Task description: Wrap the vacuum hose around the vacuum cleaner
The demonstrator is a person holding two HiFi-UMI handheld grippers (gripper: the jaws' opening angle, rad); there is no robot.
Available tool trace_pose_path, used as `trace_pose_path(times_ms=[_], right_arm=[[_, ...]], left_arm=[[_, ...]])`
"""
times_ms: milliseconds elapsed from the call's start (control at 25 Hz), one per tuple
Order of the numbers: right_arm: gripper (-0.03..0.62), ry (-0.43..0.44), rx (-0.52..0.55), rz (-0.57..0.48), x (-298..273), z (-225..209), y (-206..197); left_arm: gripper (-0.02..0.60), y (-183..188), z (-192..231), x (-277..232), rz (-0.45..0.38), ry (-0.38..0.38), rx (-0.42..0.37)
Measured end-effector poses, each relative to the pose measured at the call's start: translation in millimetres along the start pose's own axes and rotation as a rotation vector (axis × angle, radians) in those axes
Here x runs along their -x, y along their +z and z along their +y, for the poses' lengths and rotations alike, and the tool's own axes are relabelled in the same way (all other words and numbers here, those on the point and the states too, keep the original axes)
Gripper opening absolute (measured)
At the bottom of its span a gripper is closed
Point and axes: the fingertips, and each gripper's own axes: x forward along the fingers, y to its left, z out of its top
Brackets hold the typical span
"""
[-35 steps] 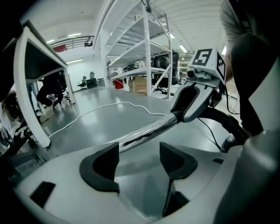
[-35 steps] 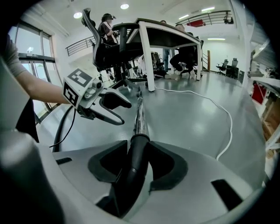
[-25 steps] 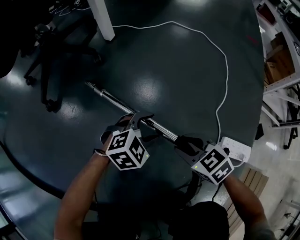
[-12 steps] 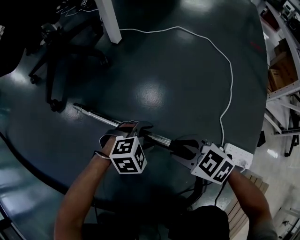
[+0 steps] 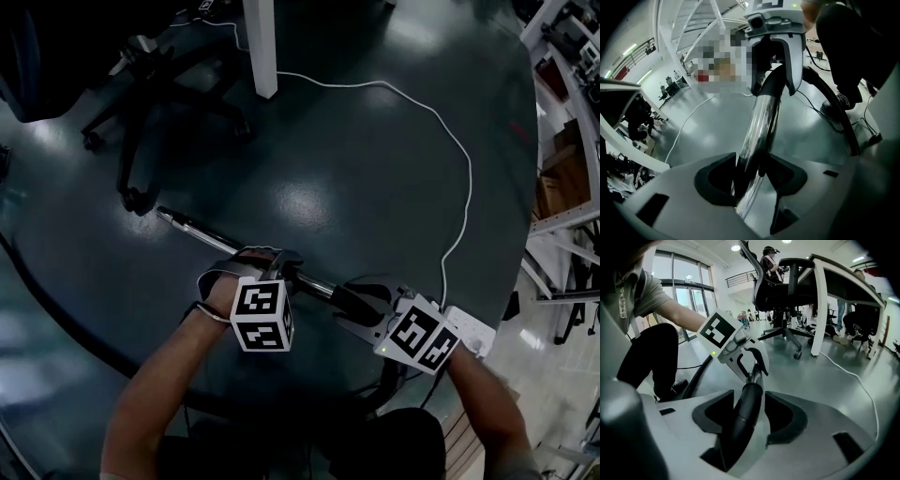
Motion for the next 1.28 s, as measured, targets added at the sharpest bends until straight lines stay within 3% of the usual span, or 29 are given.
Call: trace_pose_path(times_ms=[120, 280, 400, 680, 1000, 1280], right_arm=[[0.241, 0.025, -0.033, 0.004, 5, 11, 32], [0.242, 0.058, -0.048, 0.06, 12, 40, 70], [0.187, 0.066, -0.031, 0.073, 18, 58, 105], [0.173, 0.168, -0.036, 0.026, 47, 109, 187], [0.173, 0.244, 0.105, 0.009, 100, 193, 279], [0.173, 0.296, 0.153, -0.004, 123, 248, 369]], left_arm=[[0.204, -11, 3, 28, 0.027, 0.016, 0.025], [0.204, -25, -5, 74, 0.054, 0.019, 0.062], [0.204, -37, -1, 117, 0.072, 0.056, 0.094], [0.204, -46, -16, 237, 0.104, 0.064, 0.204], [0.201, -45, -46, 378, 0.23, 0.113, 0.273], [0.199, -71, -68, 497, 0.31, 0.145, 0.429]])
